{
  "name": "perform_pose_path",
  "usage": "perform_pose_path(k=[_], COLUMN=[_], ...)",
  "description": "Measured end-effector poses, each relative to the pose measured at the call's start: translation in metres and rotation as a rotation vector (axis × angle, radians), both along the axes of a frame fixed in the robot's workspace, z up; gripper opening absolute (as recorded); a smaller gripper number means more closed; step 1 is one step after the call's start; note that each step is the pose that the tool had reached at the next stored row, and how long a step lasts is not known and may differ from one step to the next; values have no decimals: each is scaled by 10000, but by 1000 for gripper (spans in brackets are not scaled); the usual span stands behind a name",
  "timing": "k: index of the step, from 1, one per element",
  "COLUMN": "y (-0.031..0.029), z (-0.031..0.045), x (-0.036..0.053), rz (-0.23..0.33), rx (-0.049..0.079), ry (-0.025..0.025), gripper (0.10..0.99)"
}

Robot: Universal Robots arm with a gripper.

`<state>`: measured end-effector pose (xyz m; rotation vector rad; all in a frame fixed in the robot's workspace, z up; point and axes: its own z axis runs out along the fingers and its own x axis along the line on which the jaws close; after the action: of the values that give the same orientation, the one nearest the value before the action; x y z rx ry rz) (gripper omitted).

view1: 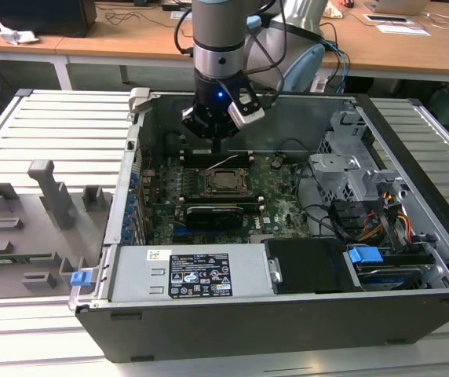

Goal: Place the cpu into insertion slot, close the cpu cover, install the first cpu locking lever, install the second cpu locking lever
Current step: 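Install the first cpu locking lever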

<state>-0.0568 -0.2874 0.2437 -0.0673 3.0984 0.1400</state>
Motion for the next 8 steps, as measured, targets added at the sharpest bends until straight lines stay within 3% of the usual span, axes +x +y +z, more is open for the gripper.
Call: perform_pose_path(k=[8], y=[0], z=[-77], x=[59], rz=[-83], rx=[0], ry=[1], gripper=[106])
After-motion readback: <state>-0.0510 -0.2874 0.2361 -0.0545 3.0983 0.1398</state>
